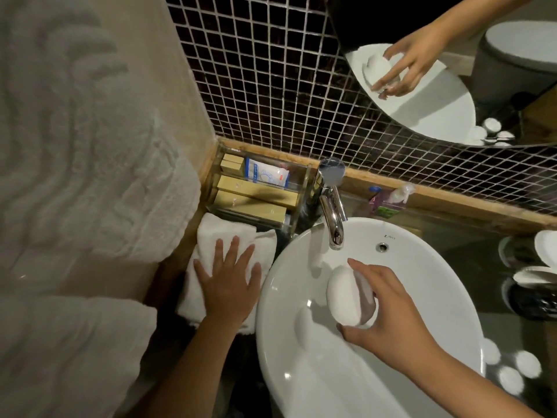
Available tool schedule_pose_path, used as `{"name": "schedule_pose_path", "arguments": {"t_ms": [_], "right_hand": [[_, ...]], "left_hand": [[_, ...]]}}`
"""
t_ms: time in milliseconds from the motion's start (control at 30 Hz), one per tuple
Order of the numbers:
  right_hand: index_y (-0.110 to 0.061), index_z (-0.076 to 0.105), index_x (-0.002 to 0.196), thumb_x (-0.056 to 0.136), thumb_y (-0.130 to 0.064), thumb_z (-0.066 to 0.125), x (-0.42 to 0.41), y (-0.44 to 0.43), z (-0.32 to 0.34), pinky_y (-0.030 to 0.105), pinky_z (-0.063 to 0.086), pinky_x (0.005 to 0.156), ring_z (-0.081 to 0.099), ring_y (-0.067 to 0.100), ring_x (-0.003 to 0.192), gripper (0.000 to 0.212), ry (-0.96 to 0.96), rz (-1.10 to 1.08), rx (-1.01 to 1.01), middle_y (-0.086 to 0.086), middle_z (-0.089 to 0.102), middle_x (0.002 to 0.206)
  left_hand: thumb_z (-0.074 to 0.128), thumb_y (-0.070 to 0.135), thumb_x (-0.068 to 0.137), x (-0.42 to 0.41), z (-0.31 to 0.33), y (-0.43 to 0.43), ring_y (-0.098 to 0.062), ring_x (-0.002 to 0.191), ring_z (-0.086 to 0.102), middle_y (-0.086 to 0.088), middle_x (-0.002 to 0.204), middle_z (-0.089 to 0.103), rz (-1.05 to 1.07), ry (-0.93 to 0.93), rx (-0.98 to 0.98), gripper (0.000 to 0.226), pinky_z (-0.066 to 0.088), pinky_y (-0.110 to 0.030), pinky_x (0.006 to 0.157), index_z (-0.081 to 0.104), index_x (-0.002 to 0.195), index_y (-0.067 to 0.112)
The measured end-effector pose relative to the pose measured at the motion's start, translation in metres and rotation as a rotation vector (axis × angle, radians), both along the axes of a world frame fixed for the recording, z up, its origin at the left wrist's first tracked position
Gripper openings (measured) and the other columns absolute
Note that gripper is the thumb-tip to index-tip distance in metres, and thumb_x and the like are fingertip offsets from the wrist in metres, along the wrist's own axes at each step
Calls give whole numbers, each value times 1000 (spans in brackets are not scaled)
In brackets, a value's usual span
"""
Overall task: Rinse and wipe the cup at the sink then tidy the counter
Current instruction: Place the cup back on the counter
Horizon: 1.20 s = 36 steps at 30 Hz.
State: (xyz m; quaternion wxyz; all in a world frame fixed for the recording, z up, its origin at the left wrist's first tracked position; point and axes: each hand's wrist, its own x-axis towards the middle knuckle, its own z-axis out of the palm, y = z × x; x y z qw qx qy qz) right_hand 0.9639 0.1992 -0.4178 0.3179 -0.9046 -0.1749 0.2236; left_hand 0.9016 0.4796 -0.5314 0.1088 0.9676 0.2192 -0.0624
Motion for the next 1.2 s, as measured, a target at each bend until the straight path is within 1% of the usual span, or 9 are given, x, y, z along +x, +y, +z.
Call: {"name": "schedule_pose_path", "arguments": {"t_ms": [100,200,267,400,500,667,833,1033,1200], "right_hand": [[-42,36,147,53,-43,92,3,1,6,2,34,85,41,-1,110,109,2,-7,-23,-17,42,122],[-41,37,146,54,-53,90,0,0,20,-3,29,88,40,-2,110,107,-3,-42,-62,-19,44,128],[-41,35,147,55,-58,88,0,-12,29,4,24,96,39,-1,118,107,-13,-68,-67,-18,45,138],[-38,22,153,58,-62,85,14,-65,50,26,28,113,36,8,134,117,-18,-149,-64,-13,35,153],[-30,13,157,60,-51,88,30,-112,57,28,26,118,30,11,141,124,-15,-139,-97,-12,29,157],[-28,18,155,62,-37,93,51,-172,51,20,35,104,39,15,135,119,-10,-173,-140,-7,30,152],[-28,14,156,65,-31,93,72,-214,48,31,40,108,40,19,134,121,37,-300,-172,-8,23,148],[-27,20,155,67,-38,90,102,-244,26,34,34,112,34,18,139,113,52,-403,-129,-5,27,155],[-28,28,148,74,-38,86,138,-237,-5,44,30,118,36,24,140,94,59,-353,-234,0,36,151]], "left_hand": [[29,47,102,3,36,-27,-23,128,50,2,128,64,27,-232,-172,44,27,-58,113,63,121,27],[52,32,97,6,75,-83,-17,110,60,2,115,69,-170,-408,-337,26,45,-47,99,63,119,23],[62,19,90,14,96,-118,-15,108,62,3,117,69,-280,-445,-460,36,50,-43,94,61,127,24],[65,33,83,49,131,-167,-8,123,49,12,143,49,-451,-225,-472,80,40,-22,98,25,152,34],[72,43,80,78,143,-204,-9,132,40,13,154,34,-635,-55,-462,101,38,-26,104,5,154,37],[74,60,74,127,154,-261,-15,133,41,9,154,36,-823,50,-324,100,35,-35,109,17,152,35],[72,72,62,176,158,-314,-16,125,46,10,138,48,-982,33,-130,98,34,-43,103,31,145,37],[71,78,51,220,129,-345,-15,117,51,14,124,54,-914,89,-124,96,38,-44,100,41,135,41],[76,64,55,249,90,-350,-15,111,55,13,118,57,-888,80,-68,85,44,-38,92,45,131,40]]}}
